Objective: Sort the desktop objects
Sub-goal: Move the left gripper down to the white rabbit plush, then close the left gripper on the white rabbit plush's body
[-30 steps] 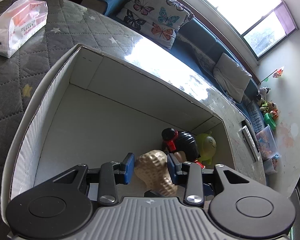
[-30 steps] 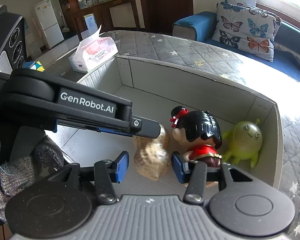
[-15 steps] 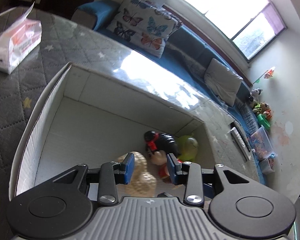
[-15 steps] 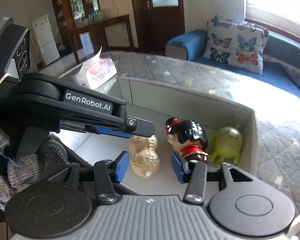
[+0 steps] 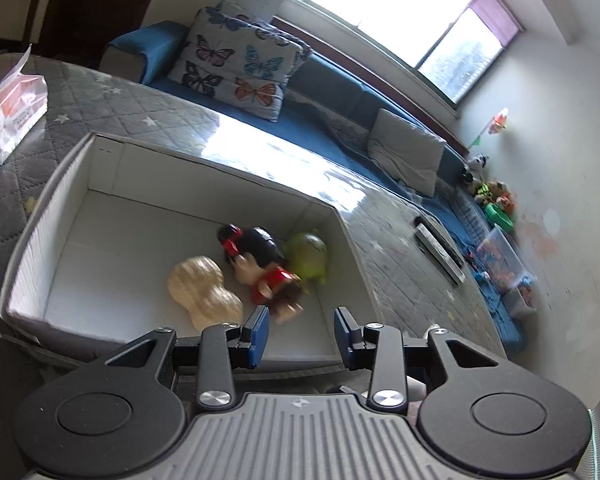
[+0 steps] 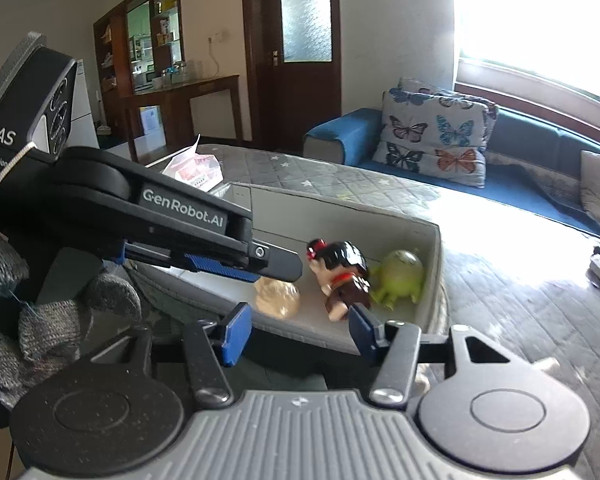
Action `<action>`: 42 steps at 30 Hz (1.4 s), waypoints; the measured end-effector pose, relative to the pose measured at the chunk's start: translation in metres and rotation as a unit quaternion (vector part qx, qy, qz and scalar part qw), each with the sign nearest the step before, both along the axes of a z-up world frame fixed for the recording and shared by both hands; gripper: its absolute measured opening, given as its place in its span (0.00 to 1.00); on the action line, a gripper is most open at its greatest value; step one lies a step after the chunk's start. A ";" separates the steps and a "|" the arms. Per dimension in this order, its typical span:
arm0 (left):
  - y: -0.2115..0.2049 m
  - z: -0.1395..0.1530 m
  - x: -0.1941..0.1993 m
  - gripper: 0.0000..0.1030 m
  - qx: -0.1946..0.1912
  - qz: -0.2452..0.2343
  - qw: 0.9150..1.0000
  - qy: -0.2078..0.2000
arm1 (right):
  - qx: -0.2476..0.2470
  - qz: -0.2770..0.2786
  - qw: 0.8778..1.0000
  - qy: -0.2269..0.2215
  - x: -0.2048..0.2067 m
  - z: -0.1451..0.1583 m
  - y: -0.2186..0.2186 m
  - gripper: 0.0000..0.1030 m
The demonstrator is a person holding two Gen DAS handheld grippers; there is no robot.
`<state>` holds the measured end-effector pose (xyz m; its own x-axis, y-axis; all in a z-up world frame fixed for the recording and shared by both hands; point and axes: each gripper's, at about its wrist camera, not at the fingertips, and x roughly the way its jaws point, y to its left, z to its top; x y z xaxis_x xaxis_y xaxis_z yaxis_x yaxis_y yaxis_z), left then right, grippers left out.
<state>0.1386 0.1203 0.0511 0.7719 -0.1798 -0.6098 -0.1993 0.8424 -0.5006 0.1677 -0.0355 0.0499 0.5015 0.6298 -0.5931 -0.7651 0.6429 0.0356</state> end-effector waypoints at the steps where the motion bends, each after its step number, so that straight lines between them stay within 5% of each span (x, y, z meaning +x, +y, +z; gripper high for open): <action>1: -0.004 0.000 -0.003 0.37 0.001 -0.003 1.000 -0.001 | -0.001 -0.006 1.000 -0.004 -0.006 -0.002 -0.006 0.54; 12: -0.048 -0.016 -0.018 0.37 0.001 -0.046 0.999 0.005 | 0.003 -0.061 0.998 -0.009 -0.038 -0.024 -0.053 0.66; 29: -0.096 -0.033 0.001 0.37 0.009 -0.108 0.994 0.028 | 0.008 -0.168 0.985 0.026 -0.021 -0.052 -0.121 0.66; 42: -0.100 -0.049 0.031 0.37 0.026 -0.128 0.991 0.043 | 0.013 -0.144 0.988 0.053 0.002 -0.070 -0.108 0.66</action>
